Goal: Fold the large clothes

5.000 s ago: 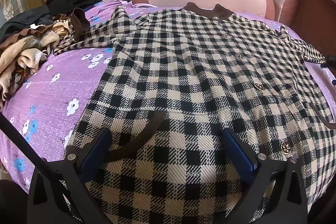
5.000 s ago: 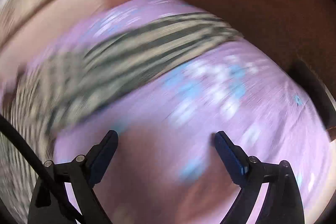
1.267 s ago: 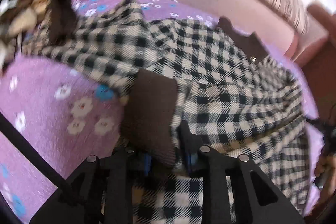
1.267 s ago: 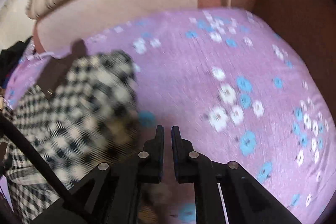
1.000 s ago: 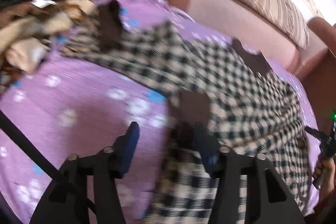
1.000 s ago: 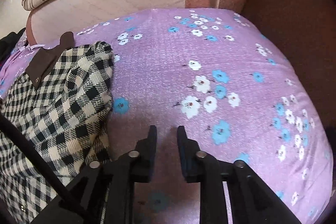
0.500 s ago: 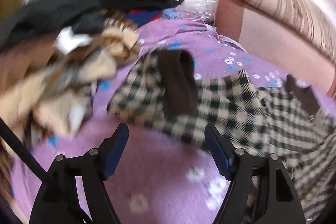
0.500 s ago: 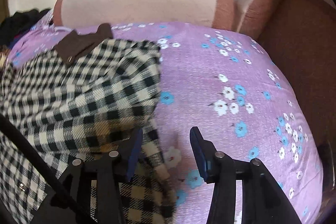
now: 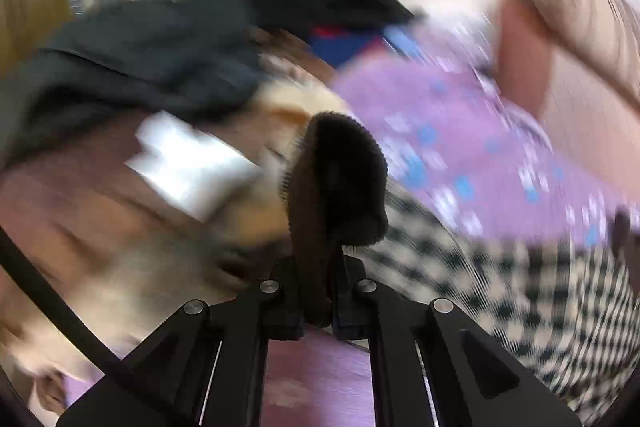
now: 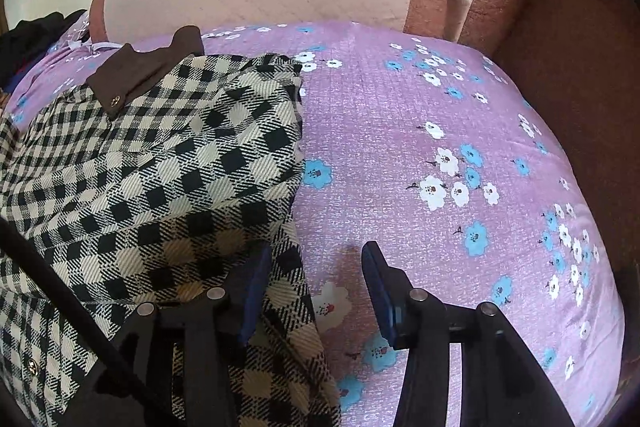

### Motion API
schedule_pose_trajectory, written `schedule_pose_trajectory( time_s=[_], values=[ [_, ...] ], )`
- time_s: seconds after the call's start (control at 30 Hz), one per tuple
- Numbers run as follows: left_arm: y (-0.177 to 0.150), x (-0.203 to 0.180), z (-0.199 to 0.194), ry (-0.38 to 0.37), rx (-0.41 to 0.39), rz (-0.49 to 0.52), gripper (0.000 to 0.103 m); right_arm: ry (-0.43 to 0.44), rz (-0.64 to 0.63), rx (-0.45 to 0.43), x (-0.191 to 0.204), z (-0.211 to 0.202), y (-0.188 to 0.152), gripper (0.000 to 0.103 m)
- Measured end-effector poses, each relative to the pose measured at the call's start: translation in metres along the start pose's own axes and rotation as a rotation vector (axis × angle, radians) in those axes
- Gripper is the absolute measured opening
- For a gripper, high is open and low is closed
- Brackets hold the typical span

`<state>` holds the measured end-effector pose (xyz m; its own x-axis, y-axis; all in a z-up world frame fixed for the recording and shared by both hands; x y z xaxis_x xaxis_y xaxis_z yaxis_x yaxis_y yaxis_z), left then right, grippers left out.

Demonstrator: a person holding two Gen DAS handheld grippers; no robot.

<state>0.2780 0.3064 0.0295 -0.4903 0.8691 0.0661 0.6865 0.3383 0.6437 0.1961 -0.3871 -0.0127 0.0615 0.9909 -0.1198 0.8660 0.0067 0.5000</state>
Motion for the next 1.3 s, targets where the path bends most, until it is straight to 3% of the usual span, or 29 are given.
schedule_pose_trajectory(
  time_s=[0.23, 0.43, 0.57, 0.77, 0.87, 0.97, 1.1, 1.17, 1.3],
  values=[
    [0.043, 0.079, -0.054, -0.005, -0.068, -0.112, 0.008, -0.008, 0.044, -0.011, -0.010, -0.007, 0.004, 0.042],
    [0.041, 0.067, -0.077, -0.064, -0.057, -0.084, 0.008, -0.005, 0.078, -0.039, -0.016, -0.021, 0.004, 0.042],
    [0.029, 0.004, -0.117, -0.201, -0.063, 0.008, 0.008, -0.002, 0.093, -0.054, -0.020, -0.029, 0.005, 0.042],
    [-0.010, -0.149, -0.185, -0.481, -0.052, 0.155, 0.008, 0.022, 0.120, -0.075, -0.031, -0.042, 0.008, 0.042],
    [-0.050, -0.237, -0.215, -0.632, -0.001, 0.231, 0.008, 0.035, 0.155, -0.084, -0.044, -0.048, 0.008, 0.042],
    [-0.098, -0.313, -0.235, -0.731, 0.057, 0.321, 0.007, 0.066, 0.209, -0.074, -0.060, -0.049, 0.005, 0.042],
    [-0.168, -0.394, -0.258, -0.843, 0.145, 0.452, 0.008, 0.108, 0.278, -0.053, -0.078, -0.044, 0.000, 0.042],
    [-0.199, -0.420, -0.264, -0.864, 0.189, 0.513, 0.009, 0.128, 0.307, -0.043, -0.087, -0.042, -0.003, 0.042],
    [-0.231, -0.430, -0.254, -0.851, 0.233, 0.554, 0.039, 0.177, 0.322, -0.063, -0.089, -0.046, 0.001, 0.042]
  ],
)
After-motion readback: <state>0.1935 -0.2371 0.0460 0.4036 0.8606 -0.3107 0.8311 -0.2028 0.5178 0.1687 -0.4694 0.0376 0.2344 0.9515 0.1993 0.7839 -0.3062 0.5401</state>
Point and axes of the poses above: each gripper's, at about its wrist camera, not at the fingertips, and z roughly the way its jaws point, x to its left, y to its top, the point moved 9 cm from there along z, roughly the way its jaws point, and after that the axes turned 3 degrees about x, right-handed, at the moved point
